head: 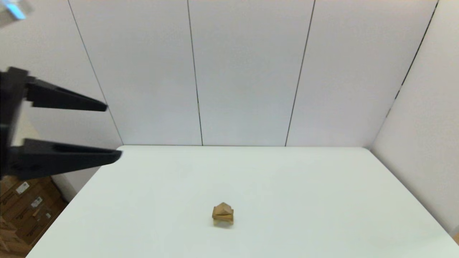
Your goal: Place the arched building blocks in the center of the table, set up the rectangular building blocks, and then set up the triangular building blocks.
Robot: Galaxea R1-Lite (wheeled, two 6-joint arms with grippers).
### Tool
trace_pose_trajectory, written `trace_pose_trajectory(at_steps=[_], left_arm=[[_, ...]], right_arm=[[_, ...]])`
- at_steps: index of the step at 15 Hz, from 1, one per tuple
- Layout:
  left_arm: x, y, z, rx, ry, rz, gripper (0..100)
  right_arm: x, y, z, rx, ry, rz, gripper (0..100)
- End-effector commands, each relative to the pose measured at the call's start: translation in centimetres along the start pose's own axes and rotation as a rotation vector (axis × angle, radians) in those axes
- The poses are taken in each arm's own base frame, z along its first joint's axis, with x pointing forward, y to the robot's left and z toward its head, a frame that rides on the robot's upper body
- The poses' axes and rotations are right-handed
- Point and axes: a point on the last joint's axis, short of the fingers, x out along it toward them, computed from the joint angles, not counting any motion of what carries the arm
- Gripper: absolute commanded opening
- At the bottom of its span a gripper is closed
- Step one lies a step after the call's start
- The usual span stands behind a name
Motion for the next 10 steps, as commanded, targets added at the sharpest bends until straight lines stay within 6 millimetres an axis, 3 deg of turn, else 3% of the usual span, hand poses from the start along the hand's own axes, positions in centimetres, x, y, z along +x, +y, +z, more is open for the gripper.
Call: trace_pose_trajectory(at_steps=[1,6,10], left_arm=[[-8.9,-6.8,-8.4,-0.107,-0.1,0.28,100],[-10.2,-13.9,-15.4,-0.097,-0.202,0.483,100],[-9.2,-17.2,-20.1,-0.108,-0.214,0.443,100]], right_arm=[[0.0,0.0,0.0,-0.001,0.002,0.001,100],[0.0,0.0,0.0,0.001,0.002,0.001,100],[0.0,0.0,0.0,-0.001,0.002,0.001,100]])
